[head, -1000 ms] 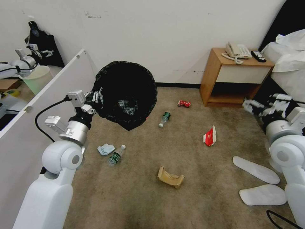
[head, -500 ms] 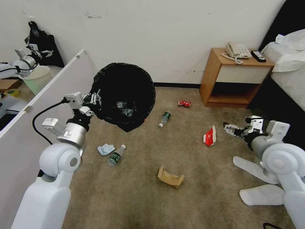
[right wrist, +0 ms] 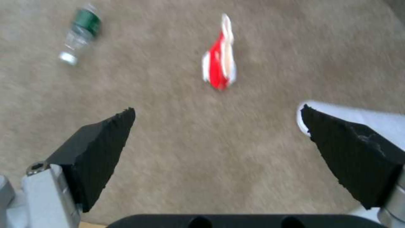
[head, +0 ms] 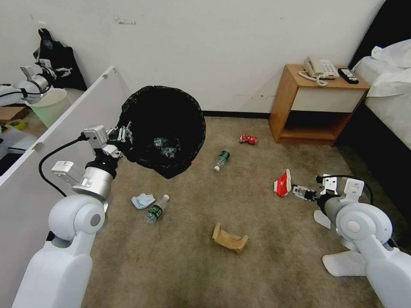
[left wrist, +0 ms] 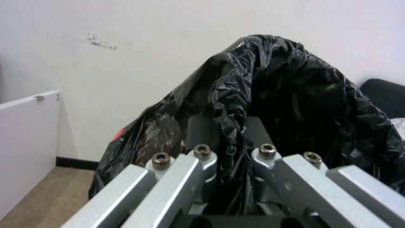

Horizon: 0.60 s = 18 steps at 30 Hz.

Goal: Pick up the trash bin, then pick up the garbage from the floor and place it into the trash bin.

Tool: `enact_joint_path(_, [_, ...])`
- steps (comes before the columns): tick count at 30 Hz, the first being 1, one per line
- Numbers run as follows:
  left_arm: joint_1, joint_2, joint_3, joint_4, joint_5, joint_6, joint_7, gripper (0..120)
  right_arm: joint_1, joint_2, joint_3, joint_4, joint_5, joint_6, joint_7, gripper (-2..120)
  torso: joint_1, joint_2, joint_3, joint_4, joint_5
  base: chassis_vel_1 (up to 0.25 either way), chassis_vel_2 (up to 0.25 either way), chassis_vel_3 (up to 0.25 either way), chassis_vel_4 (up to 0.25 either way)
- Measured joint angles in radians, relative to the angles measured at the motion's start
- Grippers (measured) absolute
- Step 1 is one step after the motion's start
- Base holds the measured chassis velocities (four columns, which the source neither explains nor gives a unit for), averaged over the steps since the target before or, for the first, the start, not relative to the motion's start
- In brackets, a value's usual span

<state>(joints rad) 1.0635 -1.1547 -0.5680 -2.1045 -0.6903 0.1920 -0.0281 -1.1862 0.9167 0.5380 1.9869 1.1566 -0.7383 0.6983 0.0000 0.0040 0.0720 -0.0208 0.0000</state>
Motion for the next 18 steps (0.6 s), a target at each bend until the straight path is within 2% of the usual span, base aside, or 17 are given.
enact_joint_path(11, [0.003,-0.004,-0.007,0.003,-0.003,-0.001,0.000,4,-0.021,-0.009,-0.017,-0.064,0.108,0.002,0.153,100,0.000,0.000,0.000,-0.0001,0.0000,0.000,0.000,0.000,0.000])
enact_joint_path(18, [0.001,-0.004,-0.011,0.004,-0.004,-0.001,-0.001,4,-0.039,-0.007,-0.008,-0.076,0.132,0.002,0.169,100,0.000,0.000,0.000,0.0000,0.0000,0.000,0.000,0.000,0.000])
